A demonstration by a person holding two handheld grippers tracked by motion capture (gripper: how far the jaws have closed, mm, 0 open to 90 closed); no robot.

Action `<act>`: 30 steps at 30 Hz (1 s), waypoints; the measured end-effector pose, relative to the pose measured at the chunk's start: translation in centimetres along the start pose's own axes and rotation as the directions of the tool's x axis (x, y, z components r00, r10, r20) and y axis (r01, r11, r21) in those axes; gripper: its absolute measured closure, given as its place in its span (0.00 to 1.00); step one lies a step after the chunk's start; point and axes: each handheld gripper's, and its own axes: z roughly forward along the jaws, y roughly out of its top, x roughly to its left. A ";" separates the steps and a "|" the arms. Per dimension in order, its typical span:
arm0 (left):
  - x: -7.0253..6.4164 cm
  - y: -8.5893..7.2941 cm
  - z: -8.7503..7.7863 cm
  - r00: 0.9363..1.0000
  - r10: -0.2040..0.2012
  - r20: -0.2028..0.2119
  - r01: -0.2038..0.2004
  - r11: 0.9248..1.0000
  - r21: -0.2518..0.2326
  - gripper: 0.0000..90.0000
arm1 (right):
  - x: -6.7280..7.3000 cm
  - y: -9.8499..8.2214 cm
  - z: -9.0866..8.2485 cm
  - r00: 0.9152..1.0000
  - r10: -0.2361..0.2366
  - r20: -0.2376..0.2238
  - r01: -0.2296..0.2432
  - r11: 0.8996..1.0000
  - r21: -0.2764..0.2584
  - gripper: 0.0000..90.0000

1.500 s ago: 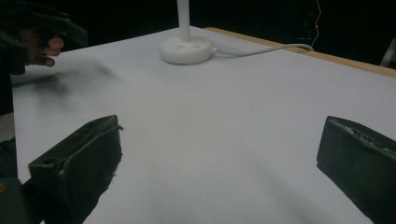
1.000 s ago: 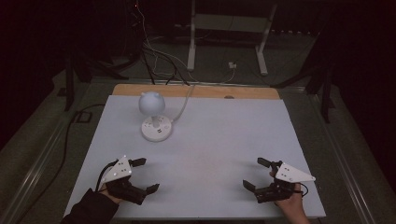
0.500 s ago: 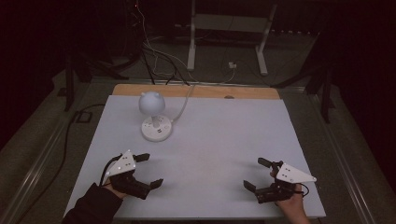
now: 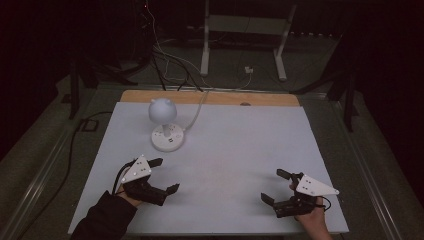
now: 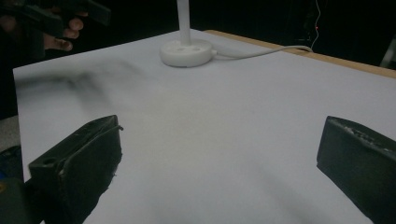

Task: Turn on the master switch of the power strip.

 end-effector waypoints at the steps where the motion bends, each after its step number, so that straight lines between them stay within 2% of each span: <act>1: 0.0 0.1 0.1 1.000 0.000 -0.002 0.000 1.000 0.001 0.00 | 0.0 0.0 0.0 1.000 -0.002 0.000 0.002 1.000 0.000 0.00; 8: 0.1 0.9 0.9 1.000 0.005 -0.010 -0.005 1.000 0.007 0.00 | 0.0 0.0 0.0 1.000 -0.003 0.000 0.003 1.000 0.000 0.00; 12: 0.4 1.2 1.5 1.000 -0.008 -0.018 0.009 1.000 0.005 0.00 | 0.1 0.0 0.0 1.000 -0.004 -0.001 0.004 1.000 0.002 0.00; 16: 0.5 1.6 2.2 0.999 -0.006 -0.036 0.006 1.000 0.001 0.00 | 0.0 0.0 0.0 1.000 -0.003 -0.001 0.003 1.000 0.000 0.00; 19: 0.5 1.8 2.7 0.998 -0.012 -0.066 0.011 1.000 -0.012 0.00 | 0.1 0.0 0.0 1.000 -0.006 0.000 0.006 1.000 -0.001 0.00; 22: 0.6 2.0 3.3 0.995 -0.017 -0.101 0.016 1.000 -0.014 0.00 | 0.1 0.0 0.0 1.000 -0.006 -0.002 0.006 1.000 0.000 0.00; 24: 0.7 2.1 3.6 0.990 -0.028 -0.138 0.026 1.000 -0.014 0.00 | 0.1 0.0 0.0 1.000 -0.004 -0.004 0.004 1.000 0.000 0.00; 27: 0.9 2.2 4.0 0.985 -0.045 -0.167 0.042 0.999 -0.021 0.00 | 0.1 0.1 0.0 1.000 -0.005 -0.008 0.005 1.000 -0.003 0.00; 30: 1.1 2.4 4.4 0.980 -0.045 -0.195 0.041 0.999 -0.024 0.00 | 0.1 0.0 0.0 1.000 -0.004 -0.009 0.004 1.000 -0.004 0.00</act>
